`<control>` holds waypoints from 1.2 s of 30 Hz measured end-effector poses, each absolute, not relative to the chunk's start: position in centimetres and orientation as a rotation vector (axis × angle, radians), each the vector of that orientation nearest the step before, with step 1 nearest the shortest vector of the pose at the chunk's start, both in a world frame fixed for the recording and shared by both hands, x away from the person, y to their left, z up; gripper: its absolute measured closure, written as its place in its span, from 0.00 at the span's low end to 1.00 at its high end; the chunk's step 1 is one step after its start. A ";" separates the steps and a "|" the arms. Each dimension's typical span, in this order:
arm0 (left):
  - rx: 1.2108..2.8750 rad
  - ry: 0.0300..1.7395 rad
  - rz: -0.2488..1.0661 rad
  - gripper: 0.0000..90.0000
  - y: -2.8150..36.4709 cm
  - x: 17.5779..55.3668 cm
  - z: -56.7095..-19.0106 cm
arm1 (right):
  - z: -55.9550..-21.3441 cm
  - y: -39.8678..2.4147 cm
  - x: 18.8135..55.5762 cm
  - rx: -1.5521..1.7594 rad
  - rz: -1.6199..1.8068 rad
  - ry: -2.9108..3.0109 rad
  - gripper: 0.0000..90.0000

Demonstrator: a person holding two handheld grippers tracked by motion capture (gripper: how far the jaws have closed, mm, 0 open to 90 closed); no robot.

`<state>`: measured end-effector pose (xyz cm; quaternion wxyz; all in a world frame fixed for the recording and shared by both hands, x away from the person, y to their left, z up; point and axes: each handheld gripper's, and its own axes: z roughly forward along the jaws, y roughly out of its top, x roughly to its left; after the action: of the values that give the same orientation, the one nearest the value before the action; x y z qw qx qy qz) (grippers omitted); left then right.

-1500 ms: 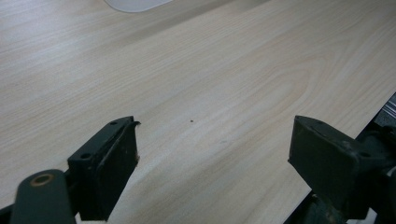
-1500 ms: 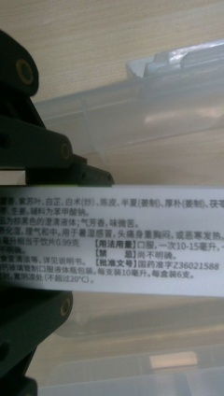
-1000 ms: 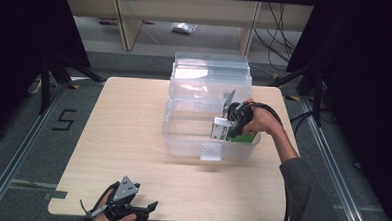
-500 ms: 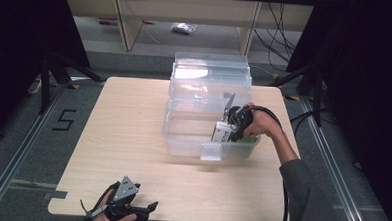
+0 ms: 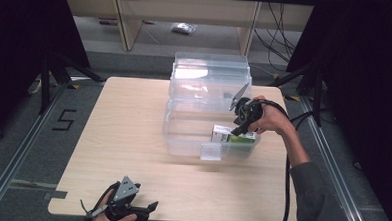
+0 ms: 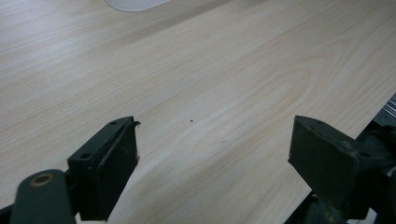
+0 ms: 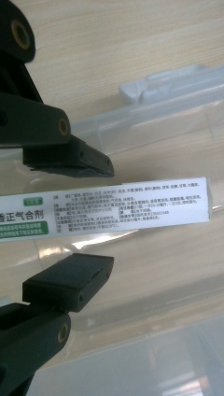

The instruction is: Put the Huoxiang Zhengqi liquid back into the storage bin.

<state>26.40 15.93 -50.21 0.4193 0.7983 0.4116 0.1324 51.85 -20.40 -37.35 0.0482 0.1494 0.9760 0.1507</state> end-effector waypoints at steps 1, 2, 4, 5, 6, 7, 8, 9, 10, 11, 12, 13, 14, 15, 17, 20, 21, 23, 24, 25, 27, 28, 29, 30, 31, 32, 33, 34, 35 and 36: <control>2.005 1.032 0.332 0.17 15.9 26.4 -50.2 | -37.1 -20.6 51.7 0.458 0.479 2.964 0.56; 2.005 1.032 0.332 0.17 15.9 26.4 -50.2 | -37.1 -20.6 51.7 0.458 0.479 2.964 0.56; 1.997 1.034 0.331 0.17 15.9 26.4 -50.2 | -36.5 -21.1 51.5 0.519 0.507 2.923 0.50; 2.041 1.015 0.344 0.17 16.2 26.5 -50.1 | -36.4 -21.3 51.5 0.551 0.519 2.908 0.50; 2.041 1.020 0.348 0.17 16.2 26.5 -50.1 | -36.2 -21.5 51.4 0.567 0.527 2.900 0.50; 1.998 1.033 0.332 0.17 15.9 26.4 -50.2 | -36.2 -21.6 51.4 0.574 0.538 2.887 0.49; 1.998 1.033 0.332 0.17 15.9 26.4 -50.2 | -36.2 -21.6 51.4 0.574 0.538 2.887 0.49; 1.999 1.034 0.332 0.17 15.9 26.4 -50.2 | -36.1 -21.8 51.3 0.594 0.546 2.877 0.48; 2.018 1.024 0.337 0.17 16.1 26.5 -50.2 | -36.1 -22.0 51.1 0.628 0.560 2.862 0.47; 2.016 1.033 0.339 0.17 16.0 26.4 -50.2 | -36.1 -22.1 51.0 0.644 0.569 2.859 0.45; 2.016 1.033 0.339 0.17 16.0 26.4 -50.2 | -36.1 -22.1 51.0 0.644 0.569 2.859 0.45; 2.014 1.035 0.342 0.17 16.0 26.4 -50.2 | -35.9 -22.4 50.8 0.684 0.579 2.831 0.41; 2.015 1.034 0.343 0.17 16.0 26.4 -50.2 | -35.8 -22.5 50.8 0.691 0.596 2.824 0.40; 2.015 1.035 0.342 0.17 16.1 26.4 -50.2 | -35.6 -22.5 50.6 0.734 0.616 2.806 0.39; 2.028 1.028 0.337 0.17 16.1 26.5 -50.1 | -35.4 -22.6 50.2 0.739 0.648 2.778 0.37; 2.027 1.028 0.338 0.17 16.1 26.5 -50.2 | -35.2 -22.7 49.7 0.780 0.661 2.758 0.36; 2.027 1.028 0.339 0.17 16.1 26.5 -50.1 | -35.1 -22.8 49.3 0.802 0.683 2.741 0.35; 2.029 1.029 0.338 0.17 16.1 26.5 -50.2 | -35.0 -22.9 48.9 0.826 0.697 2.720 0.36; 2.030 1.029 0.337 0.17 16.1 26.5 -50.2 | -35.0 -23.0 48.7 0.836 0.703 2.708 0.36; 2.027 1.028 0.338 0.17 16.1 26.5 -50.2 | -35.0 -23.1 48.5 0.838 0.706 2.702 0.36; 2.028 1.029 0.339 0.17 16.1 26.4 -50.2 | -35.0 -23.2 48.1 0.853 0.741 2.691 0.36; 2.028 1.027 0.340 0.17 16.1 26.4 -50.1 | -35.0 -23.3 48.0 0.856 0.743 2.683 0.35; 2.028 1.027 0.340 0.17 16.1 26.4 -50.1 | -34.9 -23.4 47.8 0.874 0.752 2.678 0.35; 2.020 1.034 0.338 0.17 16.1 26.5 -50.2 | -34.9 -23.5 47.6 0.894 0.767 2.681 0.35; 2.020 1.034 0.338 0.17 16.1 26.5 -50.2 | -34.9 -23.5 47.6 0.894 0.767 2.681 0.35; 2.019 1.035 0.341 0.17 16.1 26.5 -50.2 | -34.9 -23.6 47.6 0.895 0.782 2.664 0.34; 2.018 1.034 0.338 0.17 16.1 26.5 -50.2 | -34.8 -23.6 47.2 0.932 0.798 2.653 0.32; 2.019 1.033 0.338 0.17 16.1 26.5 -50.2 | -34.8 -23.7 47.1 0.917 0.814 2.643 0.32; 2.019 1.033 0.338 0.17 16.1 26.5 -50.2 | -34.8 -23.7 47.1 0.910 0.834 2.634 0.32; 2.020 1.034 0.338 0.17 16.1 26.5 -50.2 | -34.8 -23.7 47.1 0.910 0.834 2.634 0.32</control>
<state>26.47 16.08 -50.18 0.4112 0.8026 0.4107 0.1342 47.05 -23.72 -34.79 0.1161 0.3107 0.8994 0.2848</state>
